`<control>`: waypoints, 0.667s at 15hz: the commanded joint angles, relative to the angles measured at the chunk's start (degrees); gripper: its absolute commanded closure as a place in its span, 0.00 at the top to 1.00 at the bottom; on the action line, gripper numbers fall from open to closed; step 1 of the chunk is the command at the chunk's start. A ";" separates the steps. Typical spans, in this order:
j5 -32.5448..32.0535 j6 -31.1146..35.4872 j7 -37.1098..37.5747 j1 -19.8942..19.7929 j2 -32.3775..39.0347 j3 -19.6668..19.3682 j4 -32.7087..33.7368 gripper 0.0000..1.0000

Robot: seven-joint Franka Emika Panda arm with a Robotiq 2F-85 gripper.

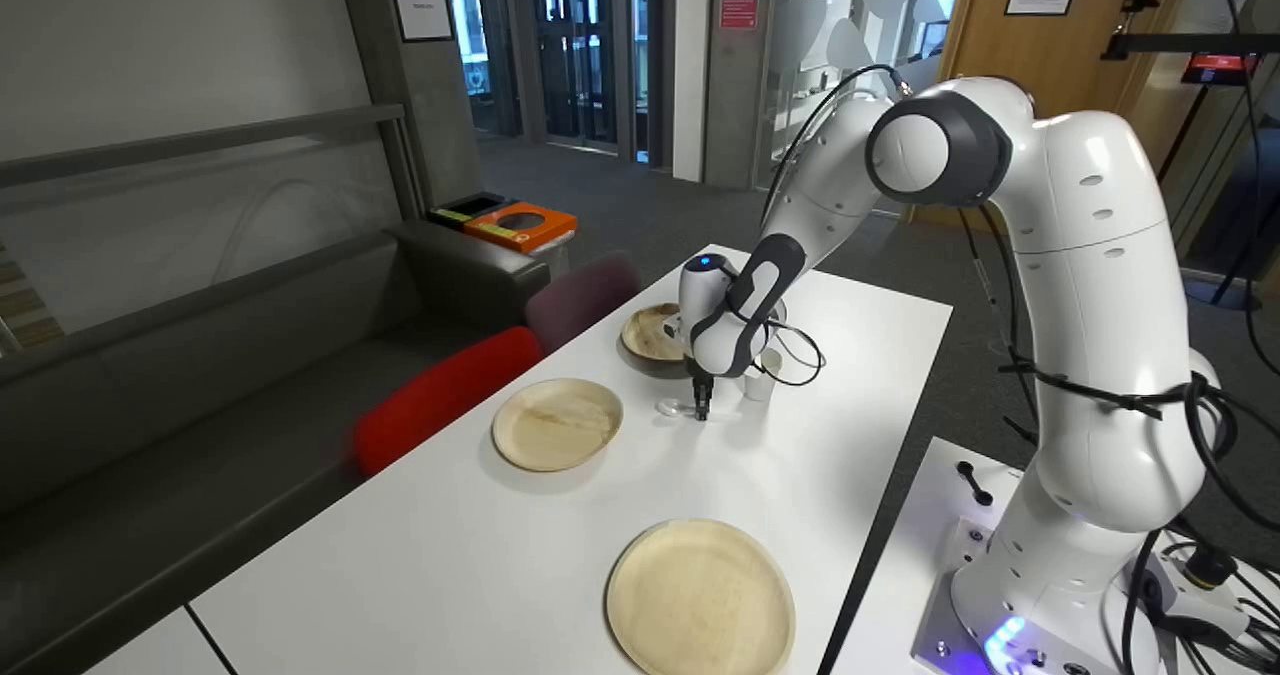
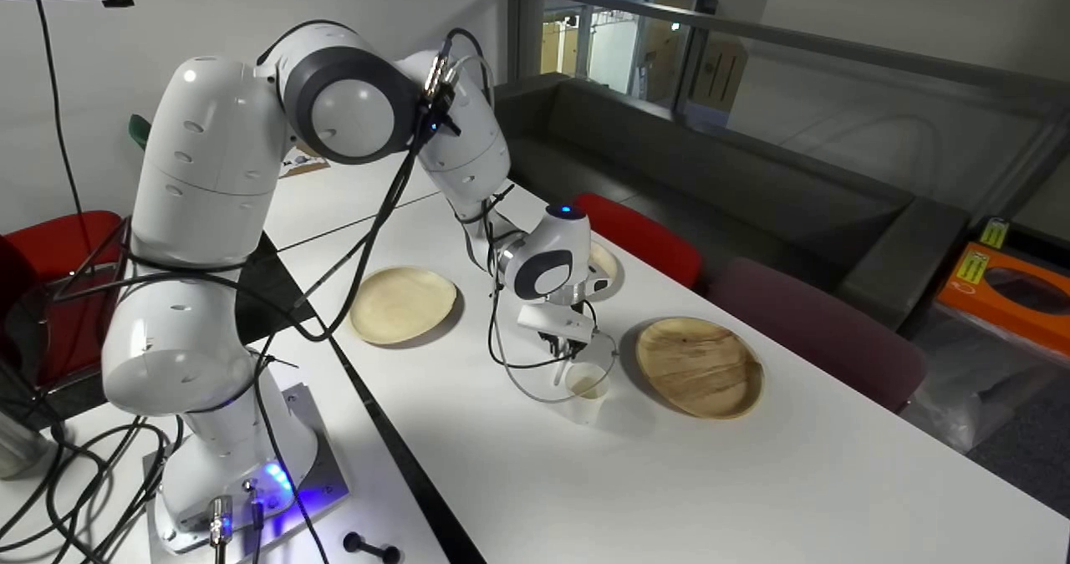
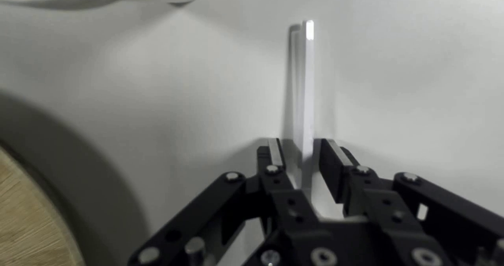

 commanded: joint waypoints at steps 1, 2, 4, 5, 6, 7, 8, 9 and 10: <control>-1.36 1.50 0.97 0.20 0.11 -0.59 -0.25 0.53; -1.38 1.50 0.95 0.19 0.15 -0.60 -0.24 0.65; -1.32 1.32 0.91 0.14 0.23 -0.55 -0.18 0.80; -1.31 1.41 0.88 0.10 0.34 -0.54 -0.19 0.87; -1.27 1.35 0.87 0.06 0.43 -0.52 -0.17 0.83; -1.28 1.29 0.89 0.07 0.50 -0.53 -0.16 0.92; -1.31 1.56 1.09 0.12 0.48 -0.64 -0.29 1.00; -1.32 2.07 1.25 0.09 0.27 -0.73 -0.62 1.00; -1.20 2.06 0.95 -0.16 -0.19 -0.56 -0.99 1.00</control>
